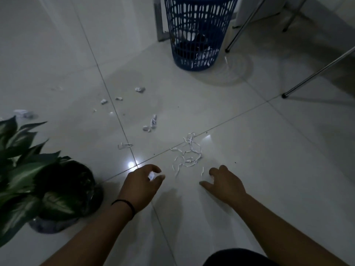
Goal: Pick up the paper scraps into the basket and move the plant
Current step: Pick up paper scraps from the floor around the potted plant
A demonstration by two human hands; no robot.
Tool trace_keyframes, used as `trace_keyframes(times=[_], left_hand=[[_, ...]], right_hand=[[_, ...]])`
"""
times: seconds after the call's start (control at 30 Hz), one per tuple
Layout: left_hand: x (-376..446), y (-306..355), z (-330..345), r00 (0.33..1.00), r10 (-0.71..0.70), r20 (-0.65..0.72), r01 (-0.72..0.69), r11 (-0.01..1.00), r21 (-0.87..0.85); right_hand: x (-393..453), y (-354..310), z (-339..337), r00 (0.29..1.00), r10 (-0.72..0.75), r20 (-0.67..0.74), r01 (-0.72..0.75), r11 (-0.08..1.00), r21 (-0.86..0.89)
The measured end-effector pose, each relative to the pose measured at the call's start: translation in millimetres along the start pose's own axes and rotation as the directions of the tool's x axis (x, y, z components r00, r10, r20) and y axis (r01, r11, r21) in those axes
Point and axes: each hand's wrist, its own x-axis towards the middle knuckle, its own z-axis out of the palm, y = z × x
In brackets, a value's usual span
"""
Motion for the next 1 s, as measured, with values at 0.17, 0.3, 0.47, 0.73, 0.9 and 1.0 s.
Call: trace_keyframes(times=[0.17, 0.3, 0.47, 0.73, 0.9, 1.0], left_hand=[[13, -12, 16, 1.0, -0.021, 0.002, 0.021, 0.999, 0.046], [35, -17, 17, 0.994, -0.078, -0.071, 0.082, 0.995, 0.054], [83, -30, 15, 0.983, -0.101, -0.156, 0.126, 0.98, 0.157], [143, -58, 0, 0.903, -0.42, -0.092, 0.428, 0.898, 0.101], [147, -69, 8, 0.912, -0.372, -0.173, 0.402, 0.894, 0.197], [136, -68, 16, 0.934, -0.242, -0.264, 0.306, 0.922, 0.237]], right_hand=[[22, -7, 25, 0.993, -0.092, -0.076, 0.095, 0.995, 0.026], [25, -11, 37, 0.971, -0.151, -0.185, 0.162, 0.986, 0.044], [33, -17, 34, 0.934, -0.204, -0.294, 0.233, 0.97, 0.064], [46, -31, 30, 0.895, -0.204, -0.397, 0.296, 0.937, 0.186], [50, -17, 32, 0.884, -0.13, -0.449, 0.255, 0.939, 0.229], [57, -12, 24, 0.872, -0.081, -0.483, 0.231, 0.937, 0.261]])
